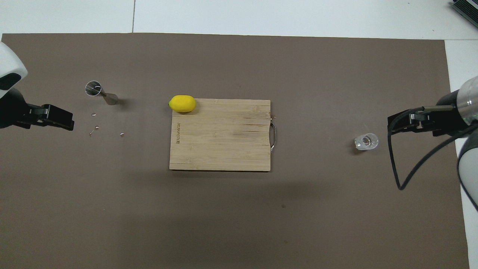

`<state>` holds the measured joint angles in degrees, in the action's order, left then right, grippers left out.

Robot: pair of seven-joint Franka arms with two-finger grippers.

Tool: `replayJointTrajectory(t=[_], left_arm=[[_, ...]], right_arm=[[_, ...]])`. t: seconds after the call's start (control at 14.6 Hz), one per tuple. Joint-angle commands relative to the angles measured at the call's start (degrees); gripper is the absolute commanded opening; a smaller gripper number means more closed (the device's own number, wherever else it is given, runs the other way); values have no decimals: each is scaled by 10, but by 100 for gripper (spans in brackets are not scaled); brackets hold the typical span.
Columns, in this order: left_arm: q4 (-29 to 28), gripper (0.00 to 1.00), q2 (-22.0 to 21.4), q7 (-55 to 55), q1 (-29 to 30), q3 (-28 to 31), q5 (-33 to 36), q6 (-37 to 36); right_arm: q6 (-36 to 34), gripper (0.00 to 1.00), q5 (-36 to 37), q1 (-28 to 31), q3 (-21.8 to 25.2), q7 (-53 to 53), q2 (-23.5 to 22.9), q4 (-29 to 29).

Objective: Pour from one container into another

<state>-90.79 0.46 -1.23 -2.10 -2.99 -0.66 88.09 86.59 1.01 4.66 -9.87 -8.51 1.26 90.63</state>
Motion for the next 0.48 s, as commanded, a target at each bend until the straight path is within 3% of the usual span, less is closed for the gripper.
replayJointTrajectory(t=[0.0,0.41], left_arm=[[2,100,-4,-5,-8,5,1,1],[-20,100,-11,-4,-7,8,-7,29]], right_arm=[[-3,100,-1,3,-2,17,1,0],[-3,100,-3,4,-2,17,1,1]])
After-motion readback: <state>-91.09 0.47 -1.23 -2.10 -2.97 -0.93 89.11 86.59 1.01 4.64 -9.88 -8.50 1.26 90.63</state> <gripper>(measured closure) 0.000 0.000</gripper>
